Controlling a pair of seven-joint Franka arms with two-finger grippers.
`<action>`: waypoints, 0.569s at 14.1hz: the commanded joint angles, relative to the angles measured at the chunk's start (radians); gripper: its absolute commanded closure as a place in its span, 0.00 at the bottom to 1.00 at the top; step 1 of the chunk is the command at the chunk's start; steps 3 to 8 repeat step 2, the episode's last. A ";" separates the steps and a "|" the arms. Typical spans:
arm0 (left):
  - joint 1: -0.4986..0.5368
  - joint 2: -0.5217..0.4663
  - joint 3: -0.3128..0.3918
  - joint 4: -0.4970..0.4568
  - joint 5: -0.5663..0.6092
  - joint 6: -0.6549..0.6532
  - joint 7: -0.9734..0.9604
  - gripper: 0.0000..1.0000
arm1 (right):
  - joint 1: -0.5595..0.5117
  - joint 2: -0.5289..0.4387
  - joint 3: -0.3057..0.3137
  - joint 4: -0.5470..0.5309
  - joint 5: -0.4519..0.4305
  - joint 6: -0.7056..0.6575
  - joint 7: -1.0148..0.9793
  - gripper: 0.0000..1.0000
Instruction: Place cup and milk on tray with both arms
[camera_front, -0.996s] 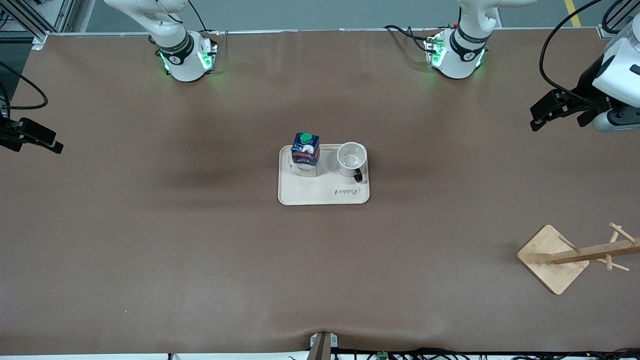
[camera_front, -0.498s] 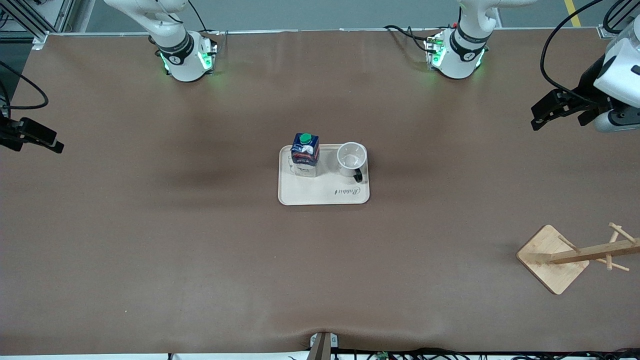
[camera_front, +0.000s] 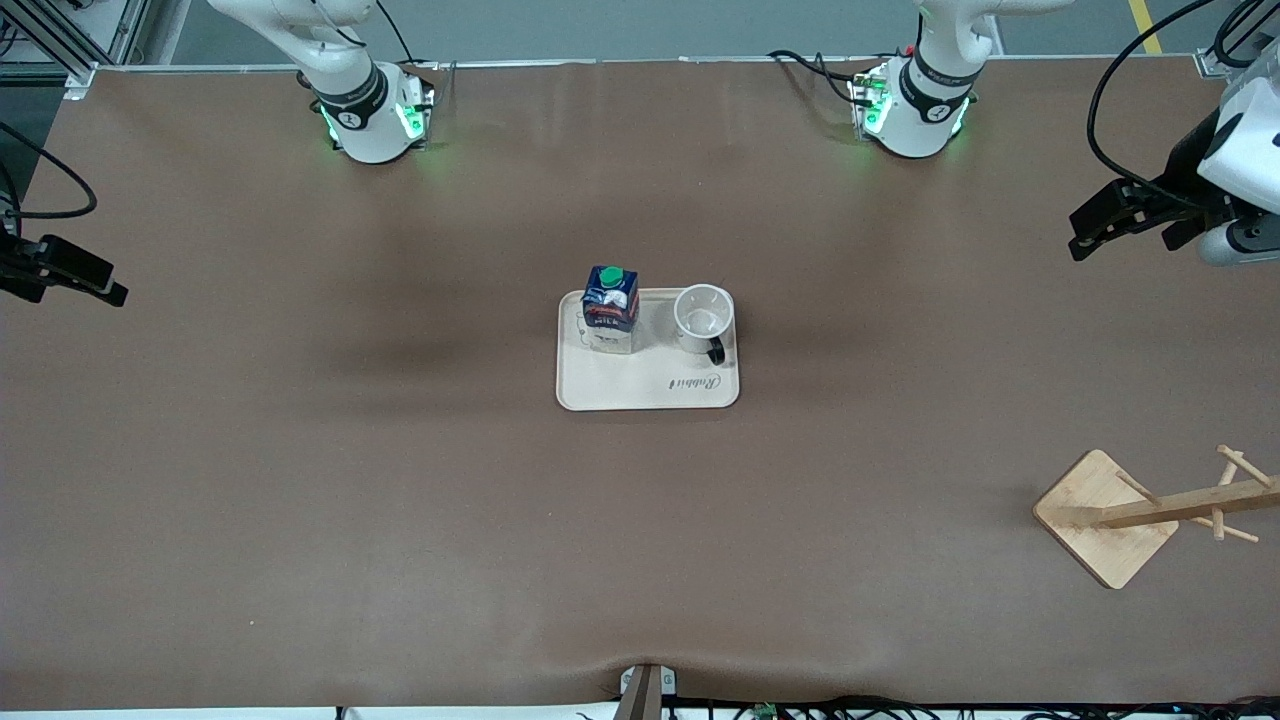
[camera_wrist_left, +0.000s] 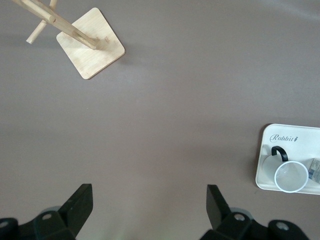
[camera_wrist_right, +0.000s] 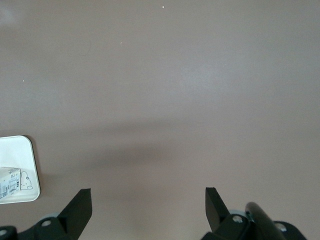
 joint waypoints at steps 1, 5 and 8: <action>0.011 -0.006 -0.002 0.011 -0.015 -0.018 0.026 0.00 | -0.023 -0.009 0.017 0.003 0.005 -0.009 -0.007 0.00; 0.011 -0.007 -0.002 0.011 -0.015 -0.019 0.026 0.00 | -0.023 -0.009 0.017 0.003 0.005 -0.011 -0.007 0.00; 0.011 -0.007 -0.002 0.011 -0.015 -0.019 0.026 0.00 | -0.023 -0.009 0.017 0.003 0.005 -0.011 -0.007 0.00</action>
